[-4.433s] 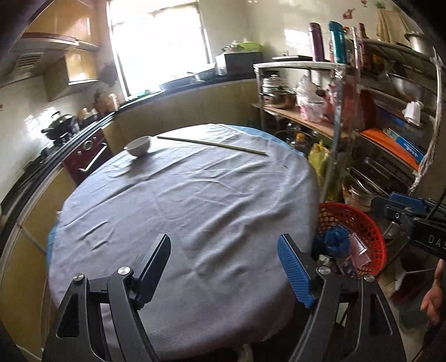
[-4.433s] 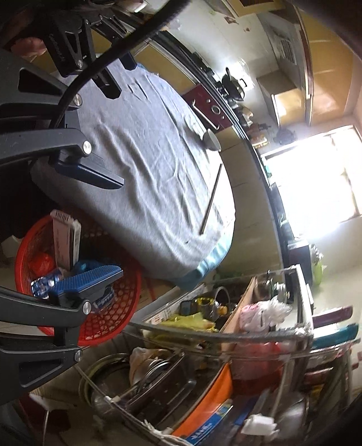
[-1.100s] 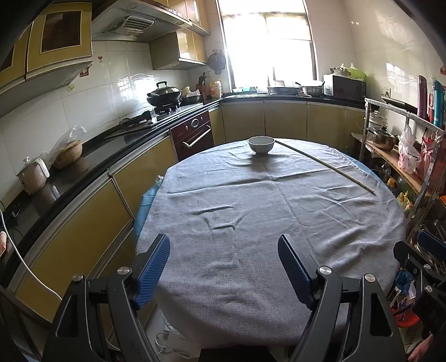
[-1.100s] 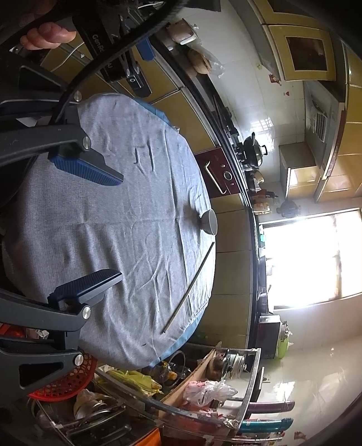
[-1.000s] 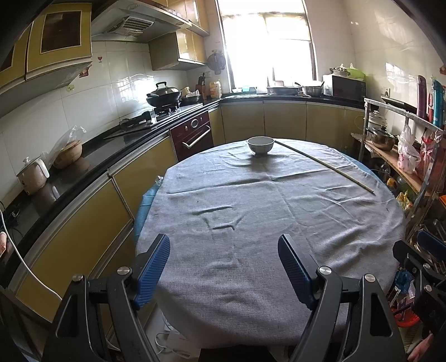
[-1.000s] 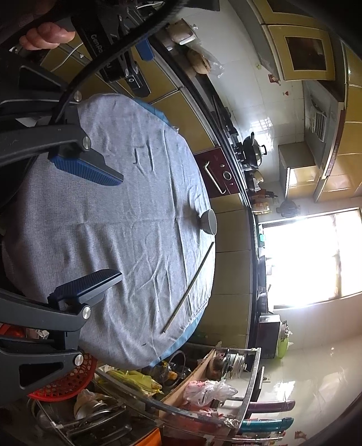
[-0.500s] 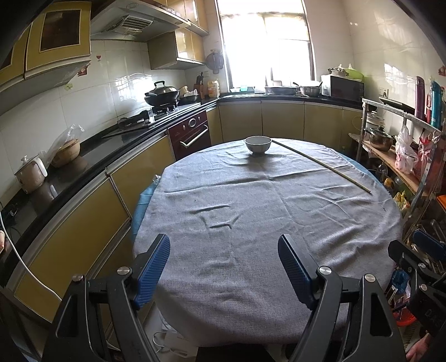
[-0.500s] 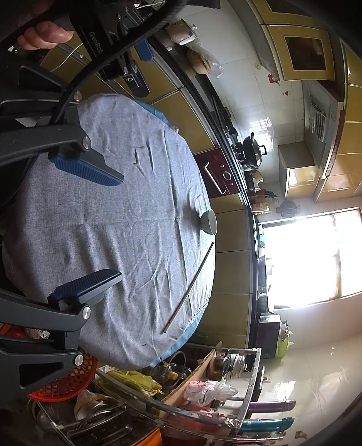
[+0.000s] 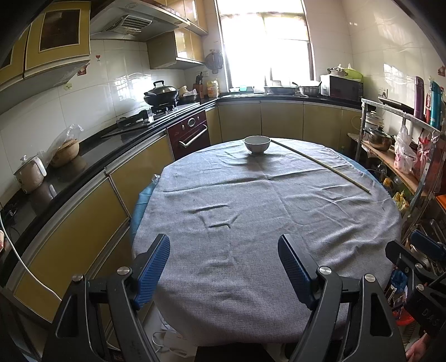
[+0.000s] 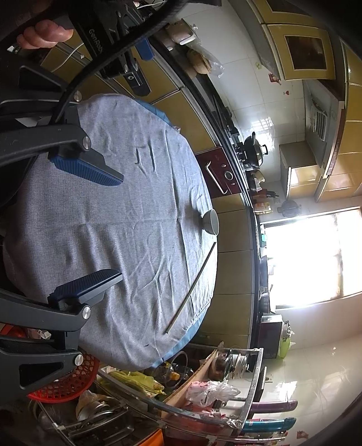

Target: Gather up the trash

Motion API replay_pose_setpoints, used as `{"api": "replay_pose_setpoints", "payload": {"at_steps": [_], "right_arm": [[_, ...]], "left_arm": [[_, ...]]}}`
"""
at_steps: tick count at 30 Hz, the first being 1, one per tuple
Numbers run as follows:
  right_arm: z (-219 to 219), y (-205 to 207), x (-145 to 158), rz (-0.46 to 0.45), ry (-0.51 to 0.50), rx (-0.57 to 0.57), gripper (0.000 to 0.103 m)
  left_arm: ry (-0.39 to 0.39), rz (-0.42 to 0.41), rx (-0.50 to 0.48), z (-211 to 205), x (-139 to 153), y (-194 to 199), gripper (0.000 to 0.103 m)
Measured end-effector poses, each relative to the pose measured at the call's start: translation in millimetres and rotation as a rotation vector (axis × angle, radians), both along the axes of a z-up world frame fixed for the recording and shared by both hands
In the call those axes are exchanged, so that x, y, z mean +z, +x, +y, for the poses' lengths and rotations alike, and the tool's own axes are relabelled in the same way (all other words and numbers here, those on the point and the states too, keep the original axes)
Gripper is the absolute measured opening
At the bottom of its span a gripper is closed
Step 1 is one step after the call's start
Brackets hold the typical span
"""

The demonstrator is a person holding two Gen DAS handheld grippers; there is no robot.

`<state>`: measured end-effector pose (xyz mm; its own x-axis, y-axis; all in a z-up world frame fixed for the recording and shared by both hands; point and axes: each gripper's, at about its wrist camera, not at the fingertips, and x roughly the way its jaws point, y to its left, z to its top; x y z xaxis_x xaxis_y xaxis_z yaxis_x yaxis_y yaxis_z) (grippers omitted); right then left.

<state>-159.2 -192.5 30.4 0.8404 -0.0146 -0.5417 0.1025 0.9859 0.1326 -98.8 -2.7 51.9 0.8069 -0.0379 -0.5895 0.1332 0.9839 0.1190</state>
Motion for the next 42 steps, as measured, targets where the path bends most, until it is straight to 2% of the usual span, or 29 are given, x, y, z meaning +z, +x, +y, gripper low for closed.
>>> {"api": "replay_pose_setpoints", "payload": {"at_steps": [42], "right_arm": [[2.9, 2.7, -1.7, 0.008, 0.007, 0.005, 0.066]], "left_arm": [[-0.004, 0.015, -0.012, -2.2, 1.2, -1.1, 0.080]]}}
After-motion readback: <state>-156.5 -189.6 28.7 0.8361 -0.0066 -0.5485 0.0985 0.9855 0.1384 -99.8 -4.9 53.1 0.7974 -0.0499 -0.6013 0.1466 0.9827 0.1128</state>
